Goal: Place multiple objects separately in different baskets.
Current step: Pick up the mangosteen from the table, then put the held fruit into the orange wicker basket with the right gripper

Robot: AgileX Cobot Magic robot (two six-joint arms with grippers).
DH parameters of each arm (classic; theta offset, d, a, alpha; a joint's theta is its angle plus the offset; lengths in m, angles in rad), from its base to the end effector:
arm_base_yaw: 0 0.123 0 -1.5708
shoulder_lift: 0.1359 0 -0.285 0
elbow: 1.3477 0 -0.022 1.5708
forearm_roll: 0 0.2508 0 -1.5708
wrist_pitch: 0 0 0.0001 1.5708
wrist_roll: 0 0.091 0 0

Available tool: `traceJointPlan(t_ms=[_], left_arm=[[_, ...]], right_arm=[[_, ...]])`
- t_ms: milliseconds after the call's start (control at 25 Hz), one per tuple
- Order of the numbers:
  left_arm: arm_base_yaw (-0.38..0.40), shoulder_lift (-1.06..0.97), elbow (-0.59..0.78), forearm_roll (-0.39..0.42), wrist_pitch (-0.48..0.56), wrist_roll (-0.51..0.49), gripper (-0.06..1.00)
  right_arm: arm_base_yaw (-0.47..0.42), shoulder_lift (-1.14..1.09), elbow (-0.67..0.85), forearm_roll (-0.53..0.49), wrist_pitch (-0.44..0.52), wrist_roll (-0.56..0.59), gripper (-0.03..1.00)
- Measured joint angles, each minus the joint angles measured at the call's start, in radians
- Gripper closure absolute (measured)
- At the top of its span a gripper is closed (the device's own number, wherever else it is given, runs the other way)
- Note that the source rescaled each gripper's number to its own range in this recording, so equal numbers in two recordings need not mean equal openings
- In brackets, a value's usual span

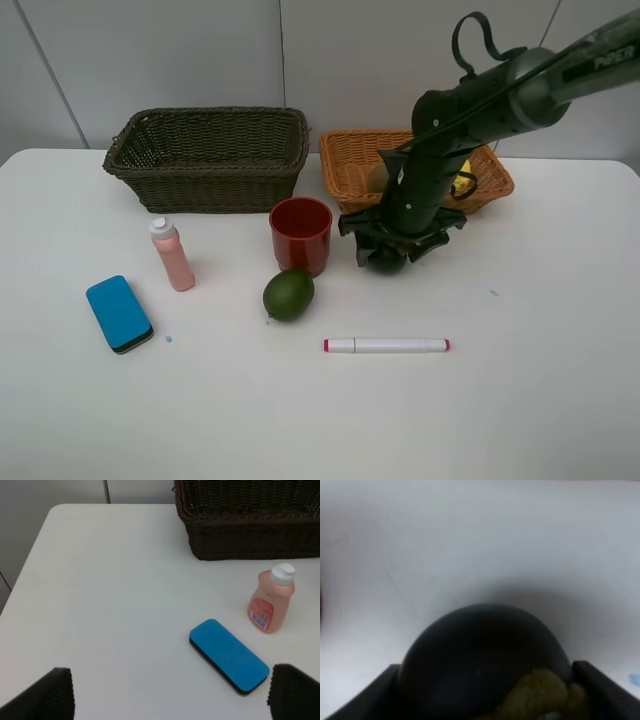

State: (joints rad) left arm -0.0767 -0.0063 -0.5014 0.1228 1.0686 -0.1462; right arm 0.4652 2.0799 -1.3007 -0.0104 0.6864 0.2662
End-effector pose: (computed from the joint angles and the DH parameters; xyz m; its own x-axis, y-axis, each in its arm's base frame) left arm -0.0059 0.0103 0.2775 -0.4486 -0.0520 -0.8922 -0.0584 0.9979 -0.0288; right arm 0.3540 0.1770 0.1183 -0.9624 -0.1974 -0.1866 -0.2087 0.9771 0.0426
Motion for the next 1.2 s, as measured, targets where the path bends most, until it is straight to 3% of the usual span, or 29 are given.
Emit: traceJointPlan(t_ms=[720, 1200], left_arm=[[0.000, 0.000, 0.000, 0.000, 0.000, 0.000, -0.06], [0.000, 0.000, 0.000, 0.000, 0.000, 0.000, -0.06]], right_arm=[[0.000, 0.001, 0.000, 0.003, 0.009, 0.000, 0.32], [0.000, -0.121, -0.158, 0.003, 0.256, 0.000, 0.32]])
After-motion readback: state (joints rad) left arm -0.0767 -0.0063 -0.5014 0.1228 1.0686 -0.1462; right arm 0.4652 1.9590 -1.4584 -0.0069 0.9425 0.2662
